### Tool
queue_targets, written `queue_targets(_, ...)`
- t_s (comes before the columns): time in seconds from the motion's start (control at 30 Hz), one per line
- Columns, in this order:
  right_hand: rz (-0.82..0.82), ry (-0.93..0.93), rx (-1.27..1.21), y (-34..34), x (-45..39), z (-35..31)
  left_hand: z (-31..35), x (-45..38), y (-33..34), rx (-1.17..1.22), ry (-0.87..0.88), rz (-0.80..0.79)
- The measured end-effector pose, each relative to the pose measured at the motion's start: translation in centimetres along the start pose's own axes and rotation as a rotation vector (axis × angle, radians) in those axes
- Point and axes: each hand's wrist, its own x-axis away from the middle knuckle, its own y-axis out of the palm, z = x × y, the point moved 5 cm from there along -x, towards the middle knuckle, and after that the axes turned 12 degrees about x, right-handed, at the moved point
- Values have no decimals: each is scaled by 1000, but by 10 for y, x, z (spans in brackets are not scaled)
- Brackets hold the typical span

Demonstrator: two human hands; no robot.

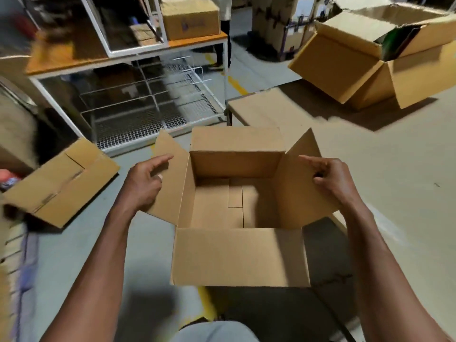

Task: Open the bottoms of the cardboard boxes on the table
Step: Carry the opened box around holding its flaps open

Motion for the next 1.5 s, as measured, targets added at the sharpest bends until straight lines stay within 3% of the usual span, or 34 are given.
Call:
queue_targets(0.37,-38,-8,-37,128,-122,-115,-65,-127,-117,15,-39,69)
queue_targets(0.7,-150,-20,-79,240,-318,-190,-103,-309,-186,-59,-102,119)
queue_targets(0.9,-109,-9,-101,272,-425,-240,-111,-428,-229,-85,-113,165)
queue_targets(1.23,56,143,-47,318,-615,-277,-116,-688,-251,-51,41,24)
queue_targets(1.5,296,381,-34,288,-712,-251,-56,-890,-190,-90,195,-234)
